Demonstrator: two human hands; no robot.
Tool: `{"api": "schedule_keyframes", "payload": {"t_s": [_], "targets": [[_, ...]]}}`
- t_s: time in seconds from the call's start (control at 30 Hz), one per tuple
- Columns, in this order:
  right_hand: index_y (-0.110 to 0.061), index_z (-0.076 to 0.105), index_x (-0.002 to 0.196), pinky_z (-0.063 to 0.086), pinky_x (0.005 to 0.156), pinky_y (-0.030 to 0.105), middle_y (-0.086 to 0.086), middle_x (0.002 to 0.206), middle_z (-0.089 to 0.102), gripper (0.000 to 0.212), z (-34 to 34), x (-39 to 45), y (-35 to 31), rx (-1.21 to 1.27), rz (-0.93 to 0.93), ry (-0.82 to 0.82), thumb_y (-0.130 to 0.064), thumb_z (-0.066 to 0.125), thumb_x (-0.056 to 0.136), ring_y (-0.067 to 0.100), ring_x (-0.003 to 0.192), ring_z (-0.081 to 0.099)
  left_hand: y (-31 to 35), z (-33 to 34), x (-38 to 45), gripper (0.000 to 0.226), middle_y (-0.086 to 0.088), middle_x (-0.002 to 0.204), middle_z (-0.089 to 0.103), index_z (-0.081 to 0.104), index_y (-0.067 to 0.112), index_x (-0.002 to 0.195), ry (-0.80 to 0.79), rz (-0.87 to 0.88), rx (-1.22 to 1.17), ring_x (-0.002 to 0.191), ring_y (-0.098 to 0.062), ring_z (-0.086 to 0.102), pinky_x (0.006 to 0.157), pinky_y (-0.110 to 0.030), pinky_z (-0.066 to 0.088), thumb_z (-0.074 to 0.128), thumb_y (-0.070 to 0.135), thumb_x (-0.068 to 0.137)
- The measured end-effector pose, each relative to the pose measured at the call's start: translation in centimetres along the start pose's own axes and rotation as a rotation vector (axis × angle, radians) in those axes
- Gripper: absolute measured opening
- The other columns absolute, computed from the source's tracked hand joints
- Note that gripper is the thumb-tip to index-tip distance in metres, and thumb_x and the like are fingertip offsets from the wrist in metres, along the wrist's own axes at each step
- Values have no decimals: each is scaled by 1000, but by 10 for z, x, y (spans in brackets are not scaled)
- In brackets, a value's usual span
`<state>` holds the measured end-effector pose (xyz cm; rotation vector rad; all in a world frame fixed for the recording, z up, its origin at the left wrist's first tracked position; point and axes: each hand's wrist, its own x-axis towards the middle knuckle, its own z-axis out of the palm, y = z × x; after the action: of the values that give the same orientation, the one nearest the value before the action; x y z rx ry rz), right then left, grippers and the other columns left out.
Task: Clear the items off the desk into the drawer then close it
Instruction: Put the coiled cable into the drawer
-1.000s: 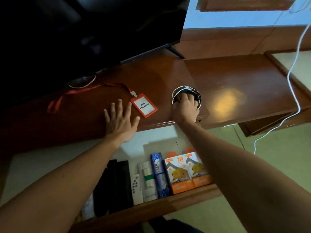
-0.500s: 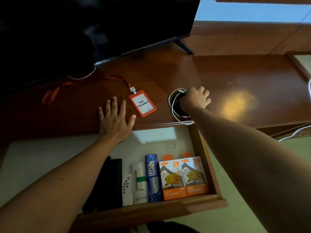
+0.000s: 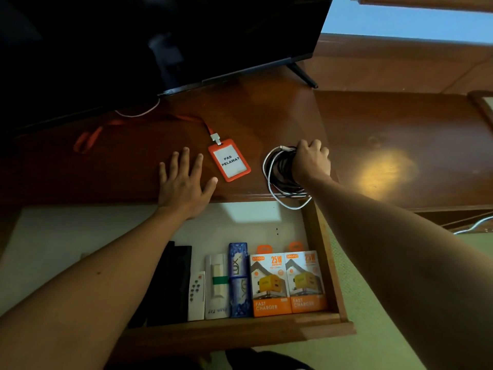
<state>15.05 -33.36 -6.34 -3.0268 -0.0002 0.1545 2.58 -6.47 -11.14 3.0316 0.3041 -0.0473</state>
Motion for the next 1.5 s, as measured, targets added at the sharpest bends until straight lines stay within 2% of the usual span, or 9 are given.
{"api": "schedule_keyframes", "payload": {"t_s": [0.23, 0.4, 0.6, 0.87, 0.97, 1.07, 1.2, 1.33, 1.5], "targets": [[4, 47, 127, 47, 93, 48, 27, 129, 48, 29, 7, -8, -9, -77, -106, 22, -7, 39, 102, 46, 119, 49, -4, 0, 2, 81, -11, 168, -1, 6, 25, 160, -32, 5, -6, 154, -33, -4, 121, -58, 0, 15, 71, 94], [6, 47, 127, 46, 94, 44, 26, 127, 49, 29, 9, -20, -6, -132, -89, 46, -7, 39, 102, 44, 114, 53, -6, -4, 3, 80, -7, 168, -8, 1, 28, 159, -91, 3, -32, 153, -29, -11, 121, -55, -5, 15, 72, 94], [2, 46, 118, 43, 94, 50, 27, 124, 54, 23, 12, -62, -14, 133, 40, 46, 1, 34, 98, 47, 115, 54, -22, -11, -3, 75, -2, 168, -10, 6, 32, 159, -133, 67, -97, 154, -23, -12, 122, -50, -7, 23, 69, 96], [-2, 45, 114, 39, 79, 38, 22, 119, 54, 30, 31, -154, -81, 566, 91, -60, 7, 35, 88, 40, 107, 54, -51, -15, -15, 71, -2, 168, -10, 5, 39, 158, -146, 109, -83, 153, -25, -12, 121, -56, -8, 20, 70, 96], [-1, 45, 117, 43, 81, 40, 24, 119, 54, 31, 56, -186, -102, 651, 60, -122, 3, 37, 88, 39, 106, 54, -66, -15, -15, 71, -2, 168, -11, 4, 42, 157, -136, 90, -36, 153, -28, -14, 120, -56, -8, 16, 72, 95], [-3, 43, 109, 40, 75, 39, 25, 115, 54, 23, 83, -206, -116, 567, 50, -219, 7, 38, 88, 41, 99, 55, -73, -14, -14, 72, -2, 167, -13, 0, 43, 157, -139, 91, 10, 152, -30, -16, 120, -57, -8, 10, 74, 93], [-1, 44, 119, 46, 89, 46, 24, 124, 53, 30, 105, -197, -126, 519, 196, -298, 7, 39, 90, 41, 110, 55, -74, -12, -13, 73, -4, 168, -6, 6, 41, 157, -98, 115, -15, 153, -32, -9, 120, -59, -5, 10, 74, 92], [3, 46, 121, 46, 93, 45, 26, 127, 55, 27, 109, -167, -126, 487, 280, -287, 0, 45, 94, 43, 115, 56, -73, -10, -12, 73, -5, 168, -3, 9, 41, 157, -71, 122, -9, 153, -34, -6, 120, -60, -2, 9, 74, 92], [5, 45, 125, 46, 95, 44, 25, 131, 54, 34, 114, -136, -125, 416, 328, -269, 6, 45, 91, 42, 117, 58, -74, -9, -12, 73, -6, 168, -2, 10, 40, 157, -53, 130, 10, 153, -35, -3, 119, -61, 1, 9, 74, 92]]}}
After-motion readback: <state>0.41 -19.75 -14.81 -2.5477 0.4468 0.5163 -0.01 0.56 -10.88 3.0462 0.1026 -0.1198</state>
